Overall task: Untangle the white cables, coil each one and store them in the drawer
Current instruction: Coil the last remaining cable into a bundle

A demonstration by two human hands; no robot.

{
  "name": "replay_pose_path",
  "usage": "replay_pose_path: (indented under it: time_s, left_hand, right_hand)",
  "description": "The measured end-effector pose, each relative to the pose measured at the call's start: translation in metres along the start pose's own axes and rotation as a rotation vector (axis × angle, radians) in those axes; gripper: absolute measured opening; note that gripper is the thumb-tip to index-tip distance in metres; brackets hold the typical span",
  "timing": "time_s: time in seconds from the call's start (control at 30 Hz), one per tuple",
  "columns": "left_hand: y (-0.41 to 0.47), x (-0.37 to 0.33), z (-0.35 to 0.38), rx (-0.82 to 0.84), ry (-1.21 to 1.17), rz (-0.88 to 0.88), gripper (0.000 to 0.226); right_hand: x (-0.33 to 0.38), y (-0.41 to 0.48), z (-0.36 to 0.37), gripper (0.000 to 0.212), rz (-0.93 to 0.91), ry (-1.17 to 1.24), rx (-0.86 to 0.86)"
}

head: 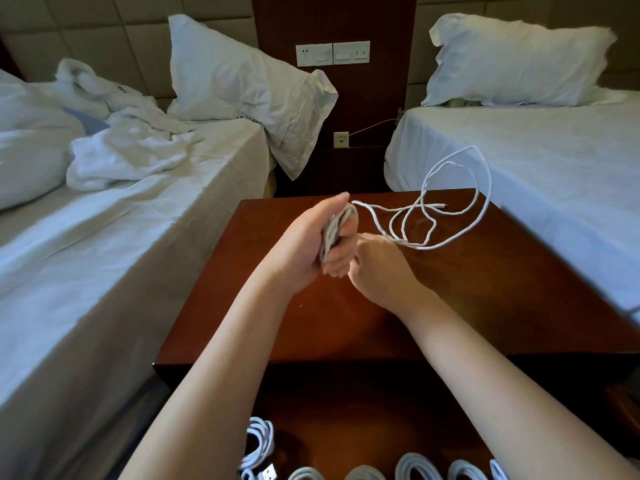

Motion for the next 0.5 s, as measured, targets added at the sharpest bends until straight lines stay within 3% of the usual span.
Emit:
replay_pose_path:
  time_s: [0.1, 0.23, 0.37, 0.5]
  left_hand:
    - [0.001, -0.002, -0.005, -0.111, -0.01, 0.013, 0.031]
    - [0.002, -0.002, -0.017, -0.434, -0.06, -0.03, 0.037]
    - [-0.002, -0.006, -0.025, -0.56, -0.016, 0.096, 0.038]
    - [-0.008, -0.002, -0.046, -0.798, -0.076, 0.111, 0.035]
  right_hand:
    - [0.005, -0.005, 0.003, 0.019, 0.022, 0.041, 0.082]
    - [0.011, -0.004, 0.004, 0.02, 0.0, 0.04, 0.114]
    - [0.018, -0.006, 0.009, 0.021, -0.018, -0.041, 0.191]
    - [0.02, -0.007, 0.014, 0.021, -0.023, -0.093, 0.244]
Point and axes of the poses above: each hand's wrist, its own y-axis towards the middle knuckle, its own z-axis out of the palm, x = y × z, the point moved 4 cm from there along y, towards the middle knuckle, and after that the axes turned 9 degrees about y, right-handed, at the moved point
